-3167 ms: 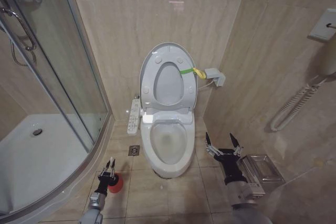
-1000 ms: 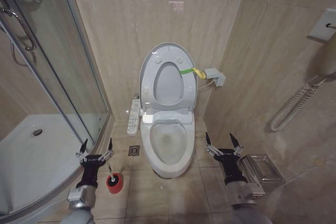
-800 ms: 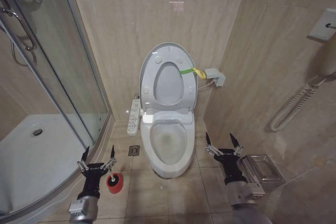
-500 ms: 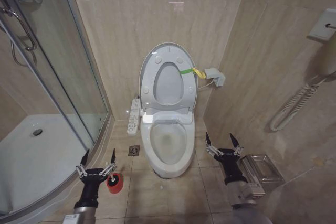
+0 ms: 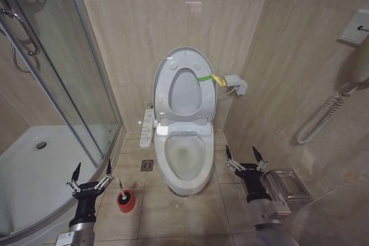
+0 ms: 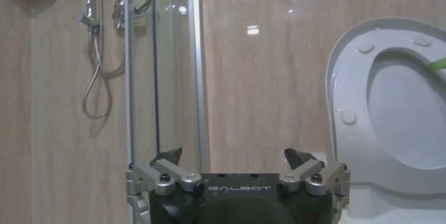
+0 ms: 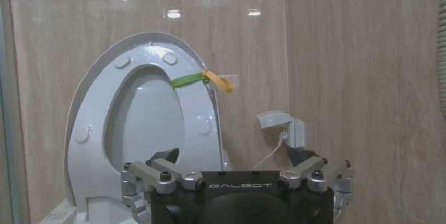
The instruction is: Open the toilet lid, clean the toilet bowl with a toilet brush, close the toilet lid, and flush.
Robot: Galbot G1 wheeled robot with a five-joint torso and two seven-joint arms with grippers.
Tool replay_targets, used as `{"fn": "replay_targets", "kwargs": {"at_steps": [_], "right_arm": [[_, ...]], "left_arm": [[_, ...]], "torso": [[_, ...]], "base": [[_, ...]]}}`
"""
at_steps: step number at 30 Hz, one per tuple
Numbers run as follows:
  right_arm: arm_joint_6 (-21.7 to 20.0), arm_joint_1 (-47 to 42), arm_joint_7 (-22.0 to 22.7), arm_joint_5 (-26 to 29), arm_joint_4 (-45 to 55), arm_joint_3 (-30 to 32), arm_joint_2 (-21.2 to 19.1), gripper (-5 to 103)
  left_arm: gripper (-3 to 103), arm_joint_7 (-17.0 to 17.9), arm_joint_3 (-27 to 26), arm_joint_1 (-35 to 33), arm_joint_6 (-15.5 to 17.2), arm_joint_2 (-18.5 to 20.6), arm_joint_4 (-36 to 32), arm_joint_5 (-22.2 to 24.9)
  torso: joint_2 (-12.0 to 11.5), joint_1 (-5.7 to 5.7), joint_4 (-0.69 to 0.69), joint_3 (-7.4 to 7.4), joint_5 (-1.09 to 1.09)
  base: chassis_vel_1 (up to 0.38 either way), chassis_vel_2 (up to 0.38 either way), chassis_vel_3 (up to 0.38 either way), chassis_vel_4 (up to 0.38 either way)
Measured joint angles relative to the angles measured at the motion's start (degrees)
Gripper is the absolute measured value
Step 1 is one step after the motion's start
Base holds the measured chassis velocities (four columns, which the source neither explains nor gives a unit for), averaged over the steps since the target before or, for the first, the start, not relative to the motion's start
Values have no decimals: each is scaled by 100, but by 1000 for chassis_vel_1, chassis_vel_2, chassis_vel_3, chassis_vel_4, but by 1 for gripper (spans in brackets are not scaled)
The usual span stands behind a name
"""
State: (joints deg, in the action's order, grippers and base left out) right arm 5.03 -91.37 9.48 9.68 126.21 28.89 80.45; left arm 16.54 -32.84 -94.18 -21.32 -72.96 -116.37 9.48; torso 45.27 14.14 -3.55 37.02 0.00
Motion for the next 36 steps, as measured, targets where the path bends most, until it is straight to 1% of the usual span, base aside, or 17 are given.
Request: {"fn": "replay_targets", "kwargs": {"at_steps": [3,4,5,9,15,21,24,26,28,36], "right_arm": [[0,0,0,0,0,0,0,100],[0,0,0,0,0,0,0,100],[0,0,0,0,0,0,0,100],[0,0,0,0,0,0,0,100],[0,0,-1,0,0,0,0,100],[0,0,0,0,0,0,0,100],[0,0,-1,0,0,0,0,100],[0,0,-1,0,0,0,0,100],[0,0,0,0,0,0,0,100],[0,0,0,0,0,0,0,100]], "left_arm": [[99,28,112,-52,285,-93,-91,191],[99,28,112,-52,285,-93,-91,191],[98,55,163,-68,412,-144,-121,244],[98,83,253,-27,497,-214,-46,159],[100,79,313,-43,508,-237,34,61],[100,7,379,-165,531,-172,43,8],[100,-161,382,-273,387,-50,34,-68],[100,-201,373,-285,338,-28,39,-93],[100,-298,355,-311,222,27,66,-148],[100,-316,349,-277,190,88,23,-231]], "torso": [[0,0,0,0,0],[0,0,0,0,0],[0,0,1,0,0],[-1,0,0,0,0],[-1,0,0,0,0],[-1,0,1,0,0],[-1,0,0,0,0],[-1,0,1,0,0],[-1,0,0,0,0],[-1,0,0,0,0]], "base": [[0,0,0,0],[0,0,0,0],[0,0,0,0],[0,0,0,0],[0,0,0,0],[0,0,0,0],[0,0,0,0],[0,0,0,0],[0,0,0,0],[0,0,0,0]]}}
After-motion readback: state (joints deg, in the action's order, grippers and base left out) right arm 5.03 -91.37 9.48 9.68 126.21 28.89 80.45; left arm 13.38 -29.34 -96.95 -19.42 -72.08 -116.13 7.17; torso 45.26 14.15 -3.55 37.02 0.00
